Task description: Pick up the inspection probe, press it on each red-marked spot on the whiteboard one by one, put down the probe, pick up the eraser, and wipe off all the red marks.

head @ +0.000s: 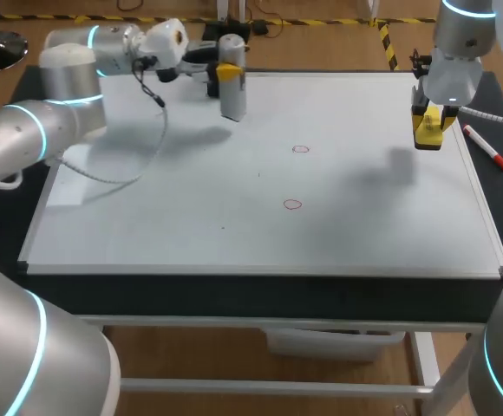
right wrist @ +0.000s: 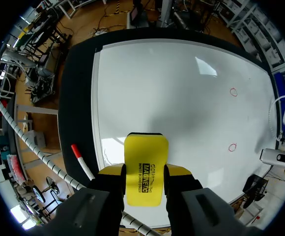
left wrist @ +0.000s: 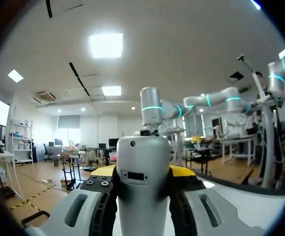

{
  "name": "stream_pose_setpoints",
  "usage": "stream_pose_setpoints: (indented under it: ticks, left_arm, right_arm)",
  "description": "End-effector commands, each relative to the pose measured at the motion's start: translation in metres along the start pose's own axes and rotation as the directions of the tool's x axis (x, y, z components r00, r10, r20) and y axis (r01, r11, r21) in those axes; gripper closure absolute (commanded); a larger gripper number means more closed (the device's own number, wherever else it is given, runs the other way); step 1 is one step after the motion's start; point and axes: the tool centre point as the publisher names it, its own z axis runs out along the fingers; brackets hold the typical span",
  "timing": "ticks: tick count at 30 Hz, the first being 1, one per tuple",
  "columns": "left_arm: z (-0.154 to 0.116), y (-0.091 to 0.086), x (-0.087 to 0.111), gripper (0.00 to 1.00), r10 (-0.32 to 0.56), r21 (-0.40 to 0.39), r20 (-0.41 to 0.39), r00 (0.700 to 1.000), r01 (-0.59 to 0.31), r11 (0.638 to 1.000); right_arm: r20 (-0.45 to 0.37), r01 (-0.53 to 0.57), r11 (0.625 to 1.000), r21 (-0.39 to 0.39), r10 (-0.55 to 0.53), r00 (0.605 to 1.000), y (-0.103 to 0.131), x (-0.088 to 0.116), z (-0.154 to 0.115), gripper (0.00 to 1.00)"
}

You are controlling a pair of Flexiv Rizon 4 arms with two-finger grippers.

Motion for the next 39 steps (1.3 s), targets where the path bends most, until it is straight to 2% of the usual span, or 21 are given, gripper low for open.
stream_pose_setpoints:
  ticks: [1,9,14,21,27,39]
  left_arm:
    - [-0.027,-0.021,0.040,1.00,0.022,-0.060,0.288,0.957,-0.005,0.998]
    - [-0.067,-0.030,0.049,1.00,0.034,-0.066,0.360,0.932,-0.011,0.998]
    - [-0.082,-0.032,0.055,1.00,0.038,-0.064,0.388,0.921,-0.014,0.998]
    - [-0.098,-0.035,0.065,1.00,0.042,-0.072,0.411,0.911,-0.014,0.997]
    - [-0.098,-0.035,0.065,1.00,0.042,-0.072,0.411,0.911,-0.014,0.997]
    - [-0.098,-0.035,0.065,1.00,0.042,-0.072,0.411,0.911,-0.014,0.997]
  right_arm:
    - [-0.002,0.003,1.000,0.000,-0.003,1.000,-0.001,0.001,-0.001,1.00]
    - [-0.002,0.003,1.000,0.000,-0.003,1.000,-0.001,0.001,-0.001,1.00]
    - [-0.002,0.003,1.000,0.000,-0.003,1.000,-0.001,0.001,-0.001,1.00]
    - [-0.002,0.003,1.000,0.000,-0.003,1.000,-0.001,0.001,-0.001,1.00]
    - [-0.002,0.003,1.000,0.000,-0.003,1.000,-0.001,0.001,-0.001,1.00]
    - [-0.013,0.227,0.974,-0.002,-0.227,0.974,0.053,-0.096,0.000,1.00]
